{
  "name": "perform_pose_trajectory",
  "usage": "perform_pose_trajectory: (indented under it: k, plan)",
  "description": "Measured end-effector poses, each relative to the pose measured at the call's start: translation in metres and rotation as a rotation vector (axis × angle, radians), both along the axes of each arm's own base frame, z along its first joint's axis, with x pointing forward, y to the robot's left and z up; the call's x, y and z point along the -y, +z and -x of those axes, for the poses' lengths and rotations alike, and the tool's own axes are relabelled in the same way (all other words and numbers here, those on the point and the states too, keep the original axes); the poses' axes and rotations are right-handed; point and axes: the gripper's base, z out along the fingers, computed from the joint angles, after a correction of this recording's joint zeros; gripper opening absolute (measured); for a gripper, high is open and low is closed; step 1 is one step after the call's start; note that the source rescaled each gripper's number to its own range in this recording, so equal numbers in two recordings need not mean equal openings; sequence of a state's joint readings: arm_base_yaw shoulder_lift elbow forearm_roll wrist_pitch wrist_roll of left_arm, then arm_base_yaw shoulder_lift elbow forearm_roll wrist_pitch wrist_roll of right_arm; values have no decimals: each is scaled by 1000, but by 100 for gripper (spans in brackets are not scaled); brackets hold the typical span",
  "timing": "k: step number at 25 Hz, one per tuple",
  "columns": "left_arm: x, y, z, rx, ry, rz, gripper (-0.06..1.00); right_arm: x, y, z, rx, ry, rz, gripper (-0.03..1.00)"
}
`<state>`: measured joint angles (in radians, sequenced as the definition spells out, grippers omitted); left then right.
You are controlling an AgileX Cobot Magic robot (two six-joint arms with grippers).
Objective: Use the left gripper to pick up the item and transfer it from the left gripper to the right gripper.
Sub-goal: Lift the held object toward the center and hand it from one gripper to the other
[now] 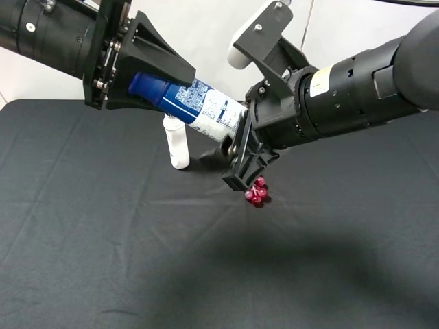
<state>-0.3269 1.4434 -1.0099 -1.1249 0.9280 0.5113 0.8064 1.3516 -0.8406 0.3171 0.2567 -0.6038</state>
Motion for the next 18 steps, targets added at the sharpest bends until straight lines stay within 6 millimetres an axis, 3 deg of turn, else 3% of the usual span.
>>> perform_pose_trajectory:
  k: [1,18]
  plan:
    - [0,0,0,6,2,-1,1,0,0,0,10,12,13,10]
    - [0,0,-3,28,18,-7,1,-1,-2,0,11,20,21,10]
